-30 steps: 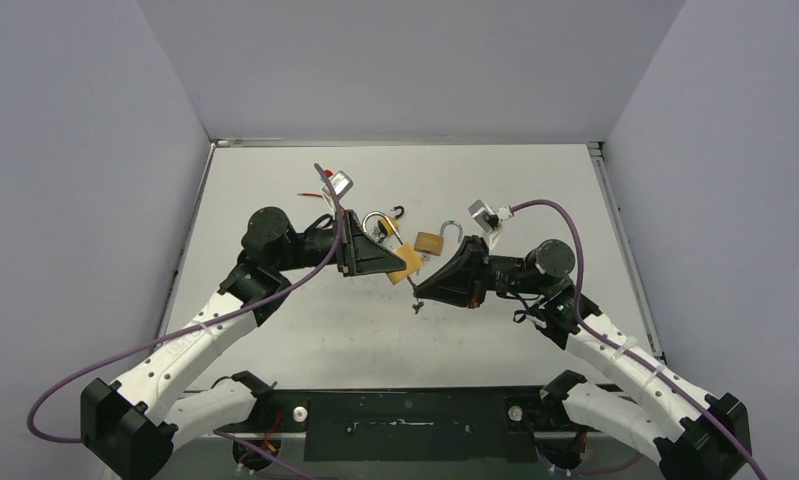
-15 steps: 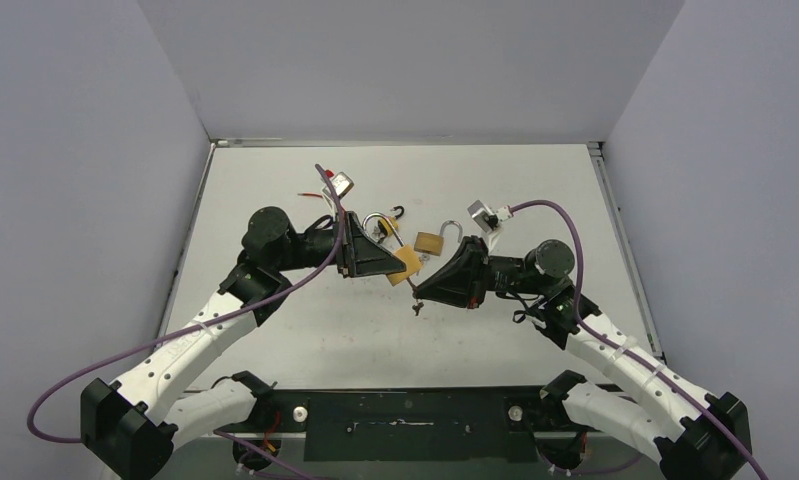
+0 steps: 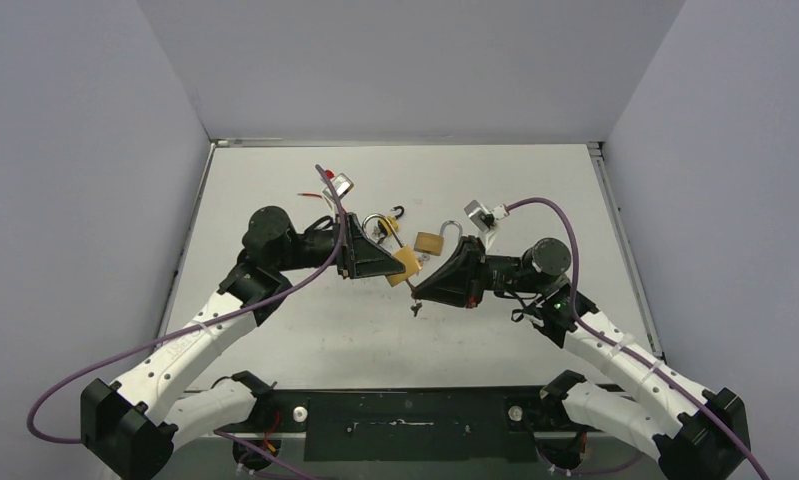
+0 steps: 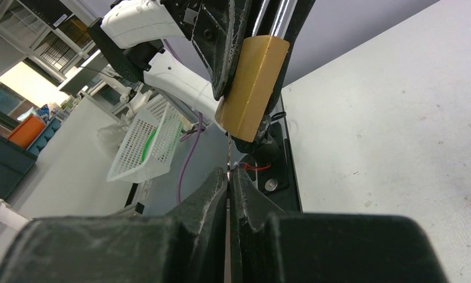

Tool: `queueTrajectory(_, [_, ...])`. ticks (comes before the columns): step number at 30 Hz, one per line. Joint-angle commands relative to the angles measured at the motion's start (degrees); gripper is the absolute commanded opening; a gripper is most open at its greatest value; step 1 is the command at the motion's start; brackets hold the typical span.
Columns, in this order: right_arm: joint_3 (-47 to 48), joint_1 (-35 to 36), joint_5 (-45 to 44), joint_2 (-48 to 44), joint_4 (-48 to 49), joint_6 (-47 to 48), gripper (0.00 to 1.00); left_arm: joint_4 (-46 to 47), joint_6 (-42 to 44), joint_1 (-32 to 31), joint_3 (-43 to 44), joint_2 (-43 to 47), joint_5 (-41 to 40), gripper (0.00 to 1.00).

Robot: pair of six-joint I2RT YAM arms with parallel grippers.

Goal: Unlock with the key
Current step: Unlock the lock.

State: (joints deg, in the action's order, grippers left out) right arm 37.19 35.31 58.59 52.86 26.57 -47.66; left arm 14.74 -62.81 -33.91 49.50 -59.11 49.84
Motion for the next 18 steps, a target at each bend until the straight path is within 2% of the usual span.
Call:
queueTrajectory(1, [3.21, 0.2, -0.23, 0.88, 5.74, -1.03, 0.0, 2.71, 1.28, 0.16, 1.48, 1.19, 1.52, 0.0])
queueTrajectory(12, [5.13, -1.72, 1.21, 5.9, 5.28, -5.55, 0.0, 4.63, 3.74, -0.08, -1.2, 3.37, 5.63, 0.0])
queueTrajectory(18, [5.72, -1.75, -3.14, 5.64, 4.51, -4.83, 0.0, 4.05, 3.64, -0.1, -1.66, 4.3, 2.81, 0.0])
